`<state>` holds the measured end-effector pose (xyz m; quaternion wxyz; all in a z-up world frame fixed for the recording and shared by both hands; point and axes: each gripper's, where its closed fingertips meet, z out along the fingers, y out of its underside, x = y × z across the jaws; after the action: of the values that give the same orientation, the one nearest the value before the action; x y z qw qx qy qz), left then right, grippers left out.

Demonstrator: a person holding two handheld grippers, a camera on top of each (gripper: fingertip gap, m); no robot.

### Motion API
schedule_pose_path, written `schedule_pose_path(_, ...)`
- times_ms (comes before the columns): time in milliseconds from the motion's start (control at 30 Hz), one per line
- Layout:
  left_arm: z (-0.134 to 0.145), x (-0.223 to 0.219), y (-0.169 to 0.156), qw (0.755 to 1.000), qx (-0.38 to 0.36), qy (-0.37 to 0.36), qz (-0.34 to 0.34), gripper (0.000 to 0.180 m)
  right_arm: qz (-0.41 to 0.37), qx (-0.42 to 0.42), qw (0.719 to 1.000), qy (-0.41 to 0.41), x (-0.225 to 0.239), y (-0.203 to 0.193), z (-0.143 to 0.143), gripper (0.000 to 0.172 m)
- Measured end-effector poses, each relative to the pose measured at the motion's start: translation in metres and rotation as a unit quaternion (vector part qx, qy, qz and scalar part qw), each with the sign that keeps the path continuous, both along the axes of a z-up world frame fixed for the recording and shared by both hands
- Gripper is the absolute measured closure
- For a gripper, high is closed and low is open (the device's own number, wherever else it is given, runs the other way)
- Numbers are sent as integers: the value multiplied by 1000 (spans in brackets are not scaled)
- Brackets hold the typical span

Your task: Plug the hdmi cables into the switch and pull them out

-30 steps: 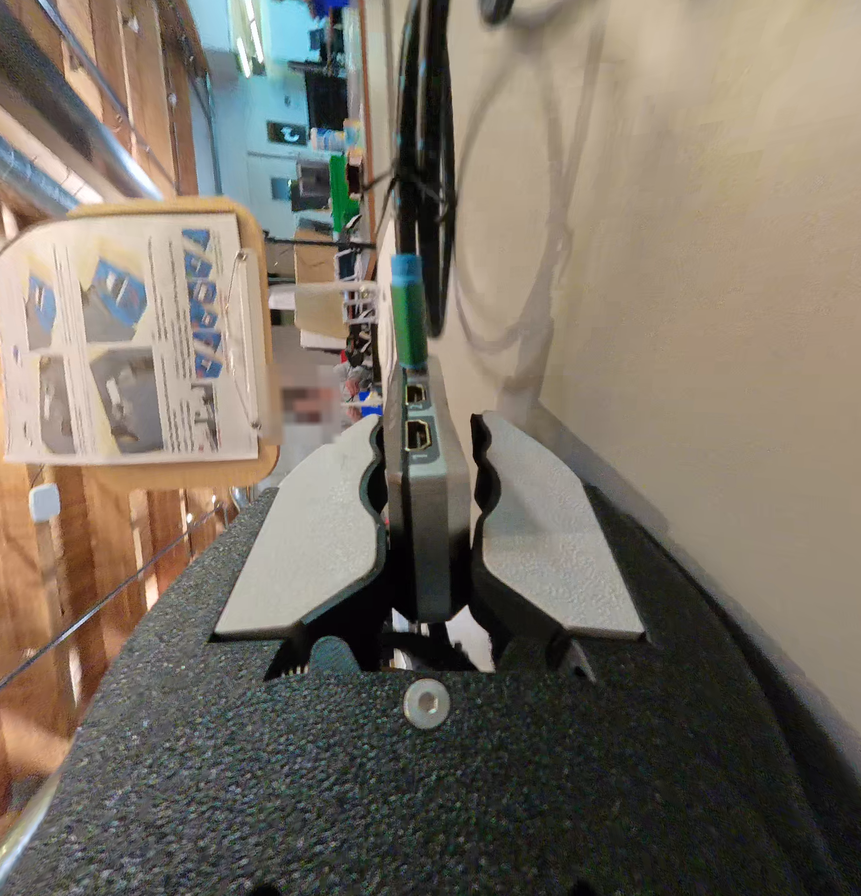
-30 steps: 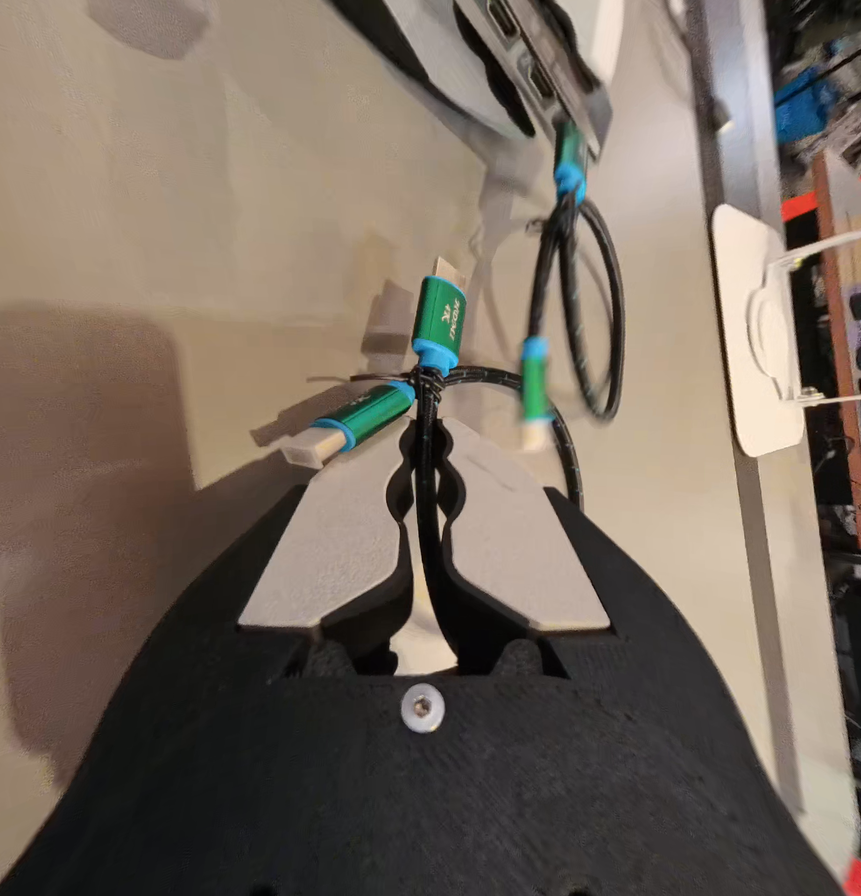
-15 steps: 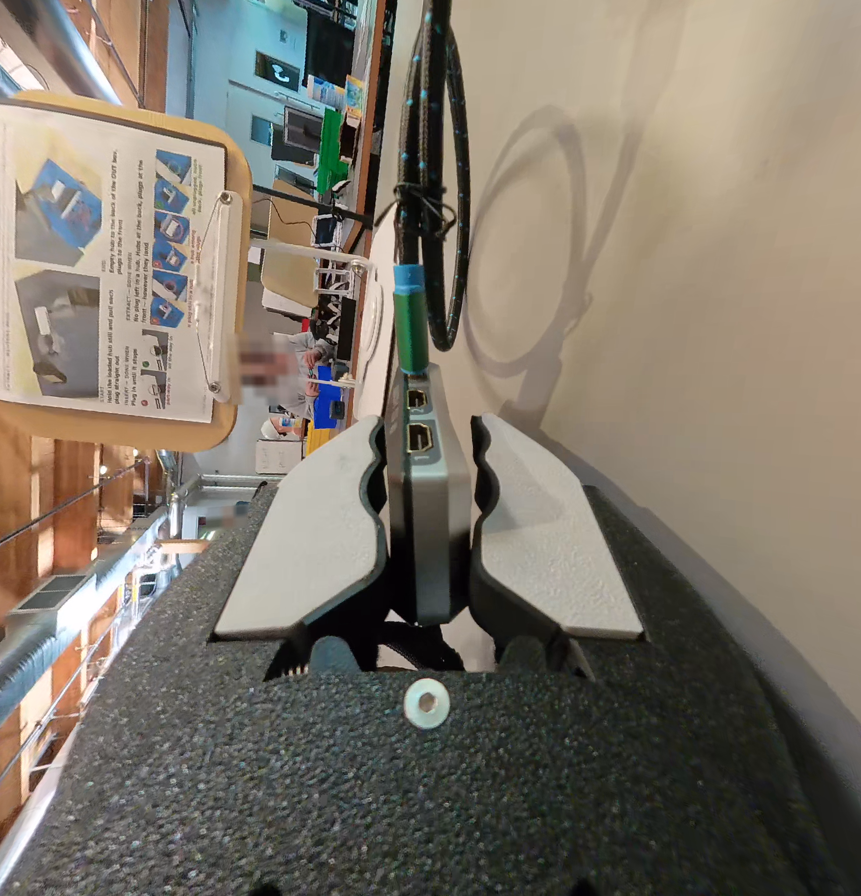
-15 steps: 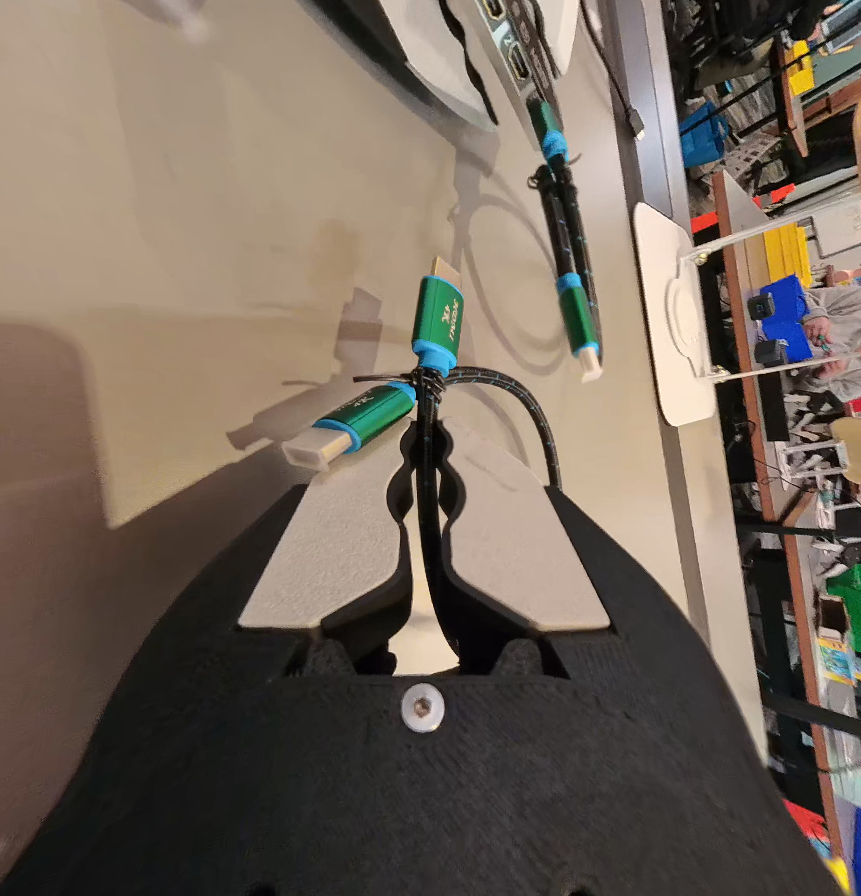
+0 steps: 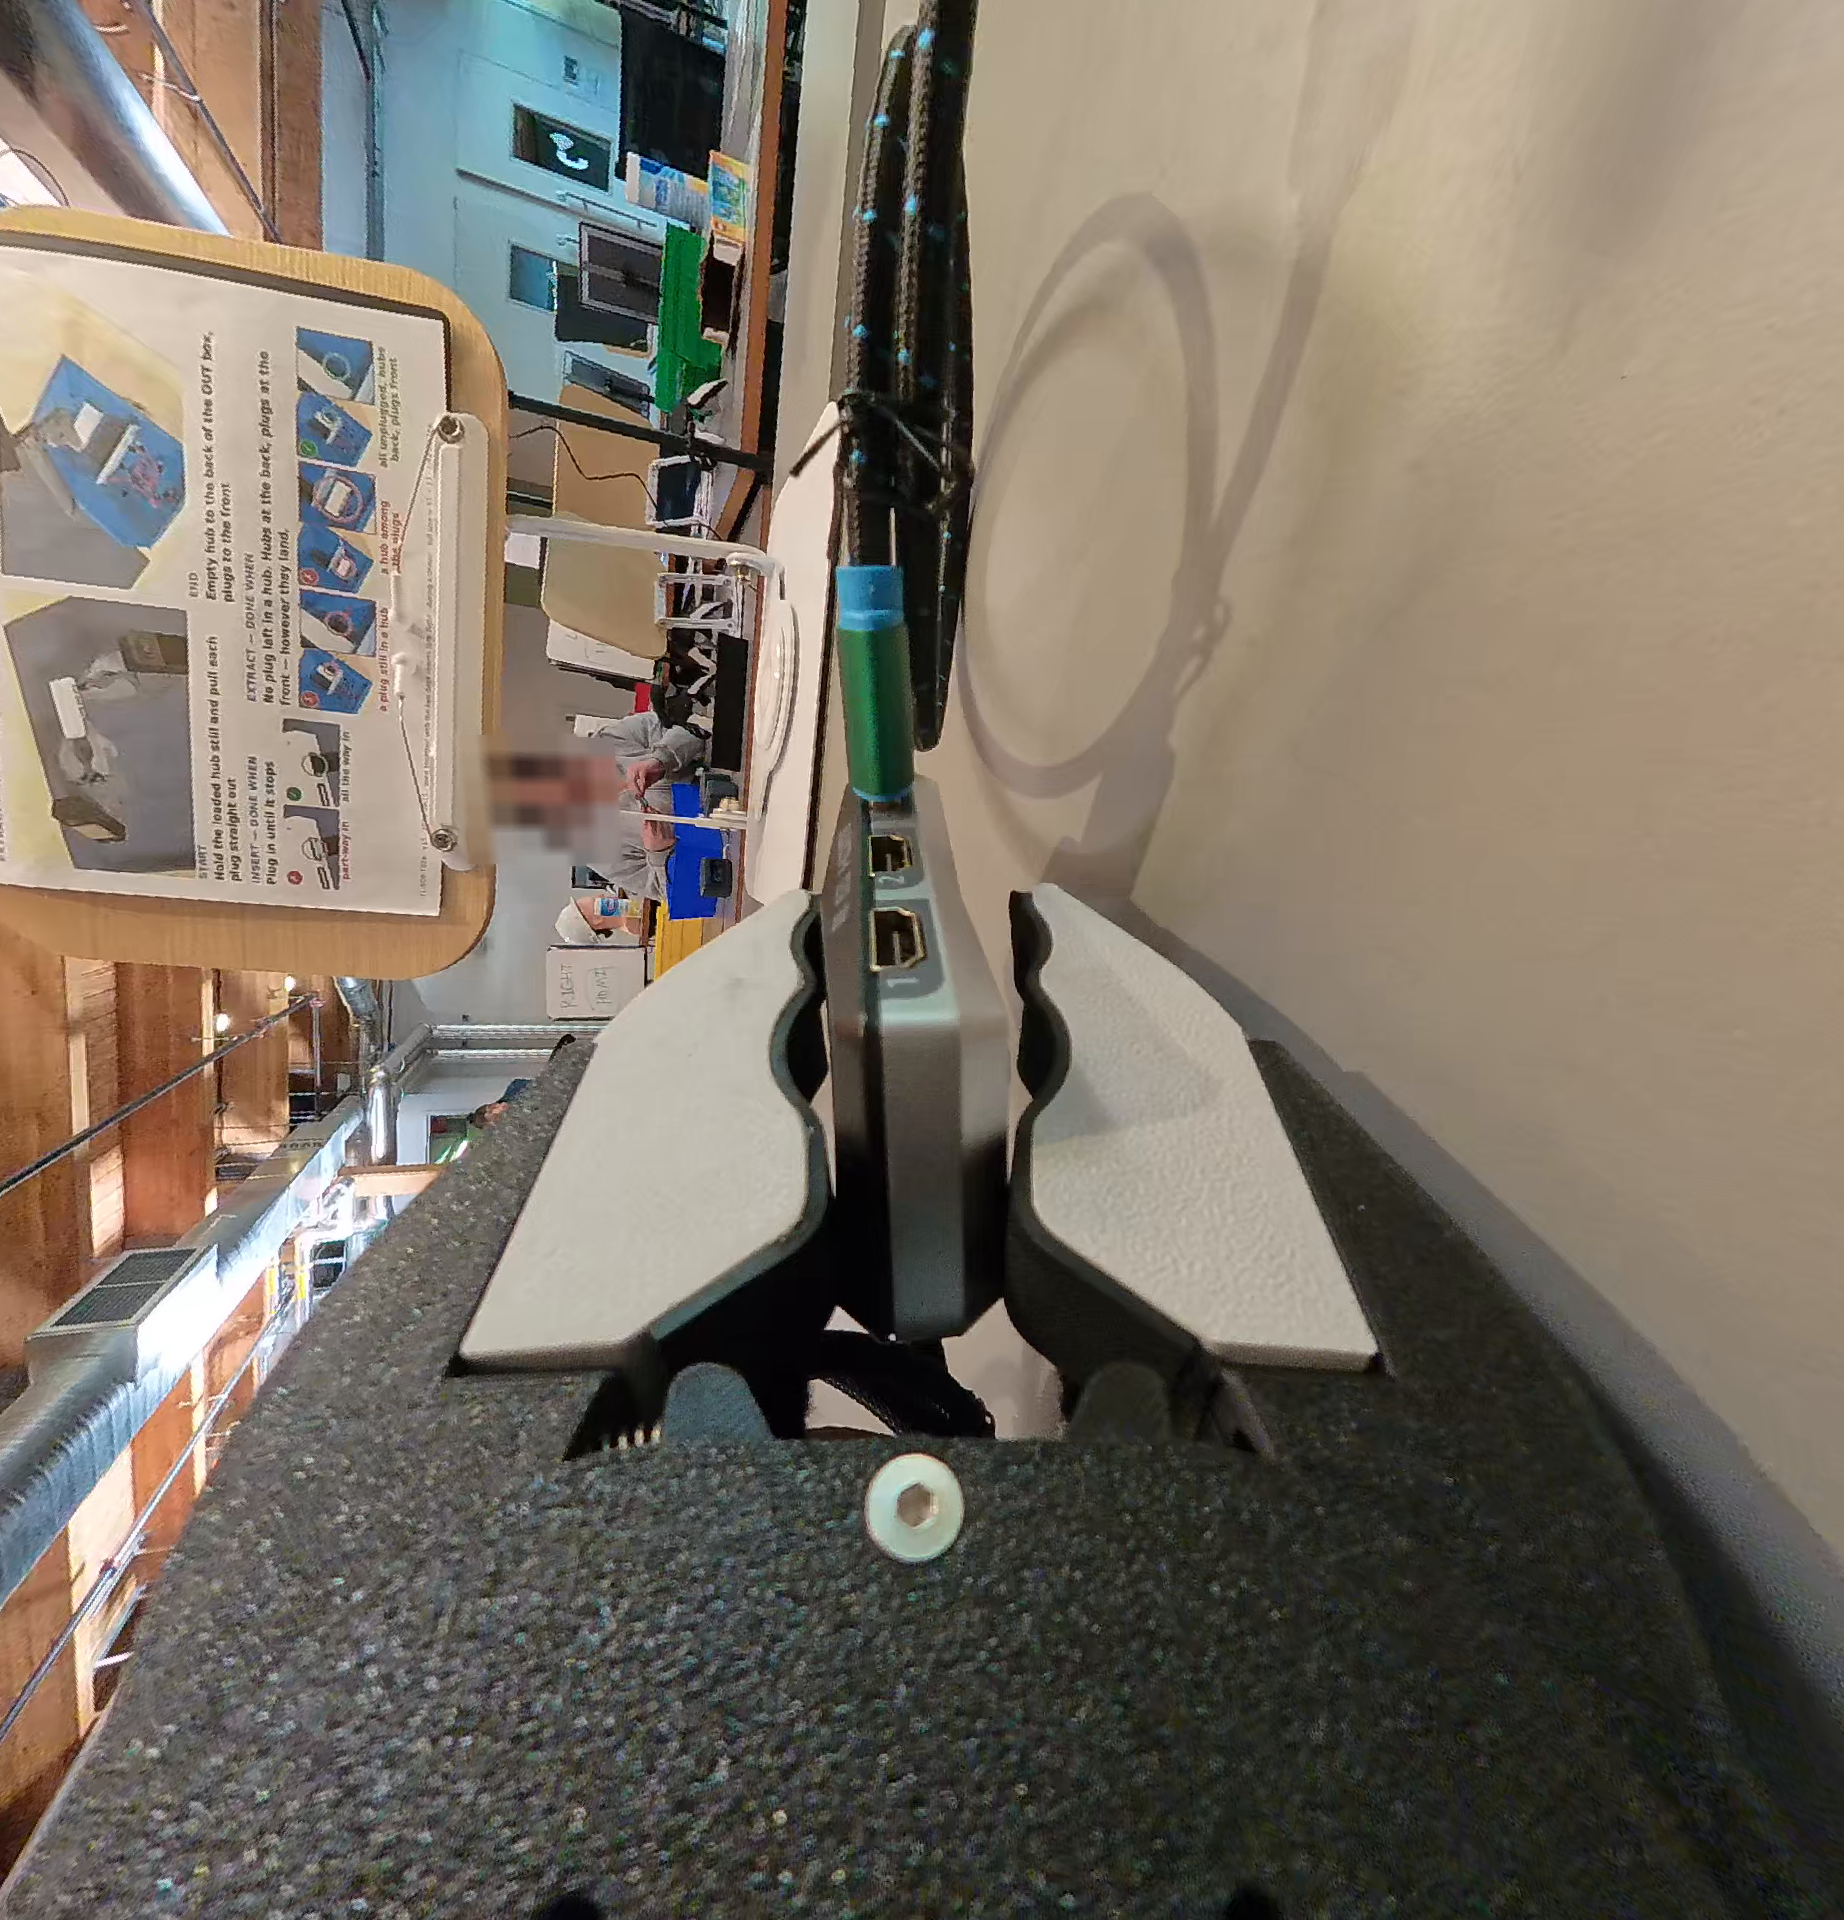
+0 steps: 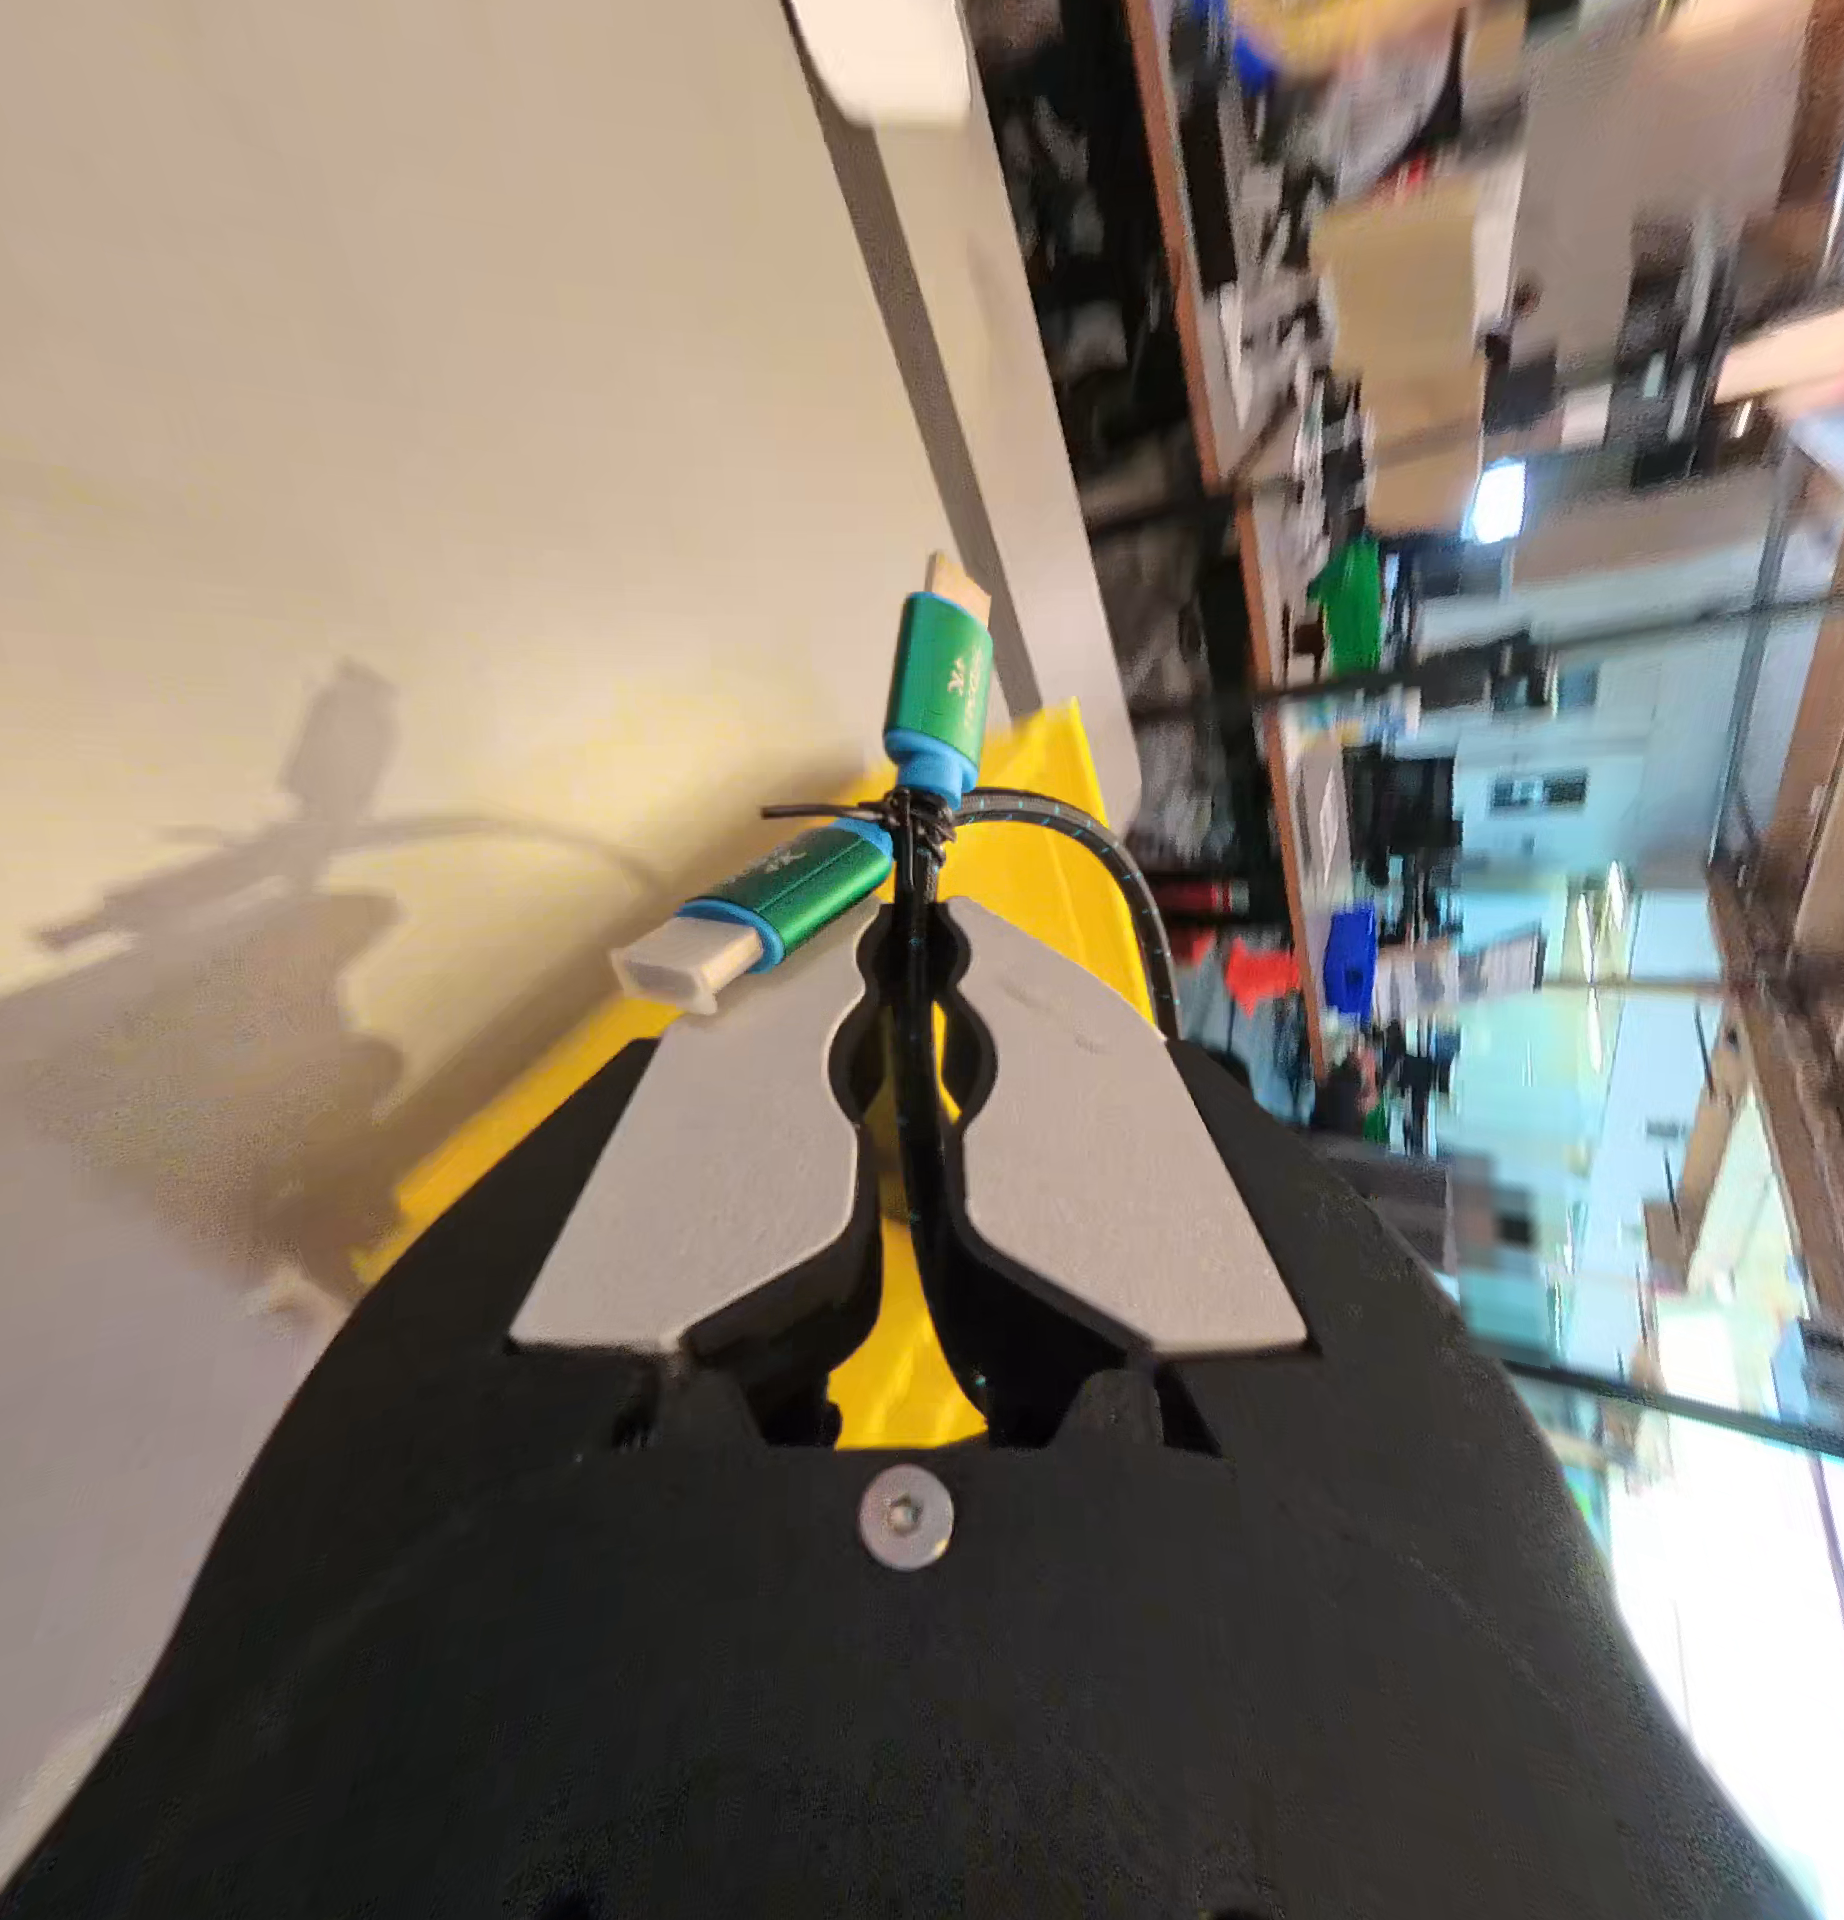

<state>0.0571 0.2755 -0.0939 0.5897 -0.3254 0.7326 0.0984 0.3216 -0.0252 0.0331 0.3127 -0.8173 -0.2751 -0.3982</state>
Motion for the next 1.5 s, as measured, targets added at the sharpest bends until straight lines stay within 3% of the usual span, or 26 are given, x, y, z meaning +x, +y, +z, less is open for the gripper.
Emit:
schedule_pose_path(167, 0, 0, 0, 1000, 3, 0, 0, 146, -94, -5, 993, 69, 66, -65, -23, 166)
schedule_pose_path(233, 0, 0, 0, 1000, 4, 0, 0, 146, -97, -18, 989, 107, 72, -71, -47, 166)
schedule_pose_path(400, 0, 0, 0, 1000, 6, 0, 1, 146, -105, -78, 986, 101, 86, -66, -93, 165)
schedule_pose_path(500, 0, -1, 0, 1000, 7, 2, 2, 146, -112, -95, 983, 107, 90, -63, -102, 147)
schedule_pose_path(700, -1, -2, -2, 1000, 8, 3, -1, 146, -123, -150, 974, 115, 90, -80, -91, 127)
schedule_pose_path(867, 0, 0, -5, 1000, 16, 5, -12, 146, -149, -168, 974, 35, 95, -90, -41, 123)
schedule_pose_path(967, 0, 2, -11, 999, 24, 6, -24, 146, -137, -140, 980, -17, 78, -69, -7, 132)
schedule_pose_path(1067, 0, 4, -19, 998, 36, 9, -43, 146, -75, -122, 989, -21, 31, -27, -2, 139)
schedule_pose_path(1300, 1, 6, -33, 995, 64, 16, -72, 146, 156, -58, 982, 86, -132, 99, -59, 145)
schedule_pose_path(1500, 1, 4, -35, 991, 97, 26, -83, 146, 237, -31, 954, 179, -218, 180, -87, 154)
